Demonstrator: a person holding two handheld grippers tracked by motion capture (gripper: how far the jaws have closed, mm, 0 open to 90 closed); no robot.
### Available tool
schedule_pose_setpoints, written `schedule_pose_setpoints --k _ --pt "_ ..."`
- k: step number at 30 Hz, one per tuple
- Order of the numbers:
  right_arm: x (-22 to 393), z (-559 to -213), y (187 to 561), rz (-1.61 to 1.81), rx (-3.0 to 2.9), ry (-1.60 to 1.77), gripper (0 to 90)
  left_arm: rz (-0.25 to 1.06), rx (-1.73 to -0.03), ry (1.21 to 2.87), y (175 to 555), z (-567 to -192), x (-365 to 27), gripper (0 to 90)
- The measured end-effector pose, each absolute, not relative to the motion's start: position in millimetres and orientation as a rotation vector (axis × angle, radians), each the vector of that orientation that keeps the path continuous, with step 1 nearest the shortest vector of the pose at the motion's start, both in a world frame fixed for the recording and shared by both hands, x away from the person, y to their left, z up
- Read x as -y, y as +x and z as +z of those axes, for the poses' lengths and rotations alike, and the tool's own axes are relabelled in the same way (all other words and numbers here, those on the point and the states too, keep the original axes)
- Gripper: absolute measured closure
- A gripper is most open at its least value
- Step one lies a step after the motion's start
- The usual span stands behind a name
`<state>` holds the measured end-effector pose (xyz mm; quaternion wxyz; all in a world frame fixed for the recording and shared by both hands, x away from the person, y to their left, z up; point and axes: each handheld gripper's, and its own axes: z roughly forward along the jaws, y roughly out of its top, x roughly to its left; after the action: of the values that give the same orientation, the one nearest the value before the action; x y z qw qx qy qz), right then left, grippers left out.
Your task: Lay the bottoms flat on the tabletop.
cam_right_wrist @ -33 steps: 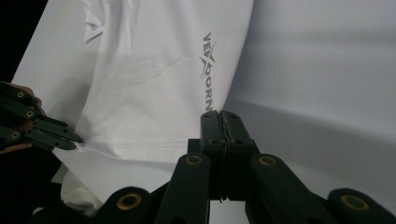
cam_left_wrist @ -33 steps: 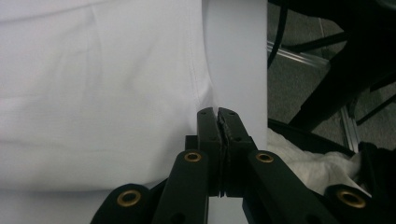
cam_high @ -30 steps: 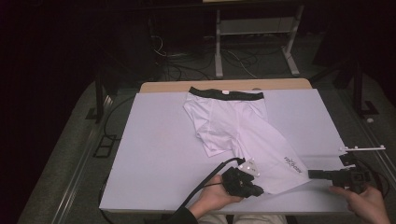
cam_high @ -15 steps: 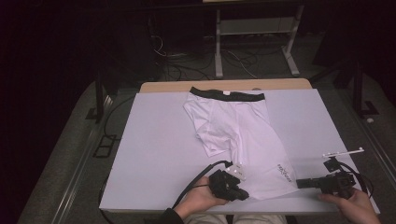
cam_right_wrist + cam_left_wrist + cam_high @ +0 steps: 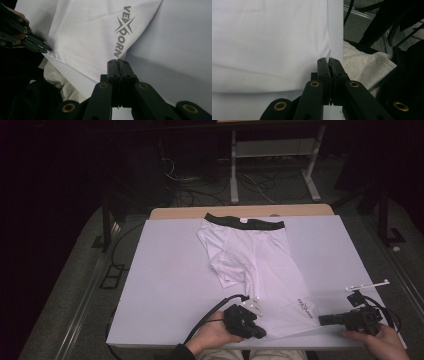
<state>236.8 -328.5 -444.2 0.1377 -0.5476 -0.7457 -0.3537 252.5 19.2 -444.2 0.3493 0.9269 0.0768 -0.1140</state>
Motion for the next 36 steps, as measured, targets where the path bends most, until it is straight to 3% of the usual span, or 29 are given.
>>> schedule_pose_setpoints --k 2,6,12,18,21,36 --pt "329 -444 237 -1.019 2.154 -1.585 86.1 -0.300 -0.206 2.397 253 -444 -20 84.7" --pt "328 -440 237 -1.044 2.179 -1.631 64.8 -0.306 -0.264 2.356 258 -440 -25 66.0" --pt "317 -424 249 -1.181 2.294 -1.592 45.1 -0.314 -0.335 2.293 269 -430 -38 40.9" --pt "295 -407 266 -1.268 2.385 -1.516 11.7 -0.253 -0.414 2.224 282 -417 -58 16.7" --pt "288 -401 277 -1.321 2.394 -1.495 0.0 -0.203 -0.484 2.187 293 -408 -71 2.1" --pt "249 -358 331 -1.429 2.498 -1.391 0.0 0.009 -0.654 2.107 331 -362 -136 0.0"
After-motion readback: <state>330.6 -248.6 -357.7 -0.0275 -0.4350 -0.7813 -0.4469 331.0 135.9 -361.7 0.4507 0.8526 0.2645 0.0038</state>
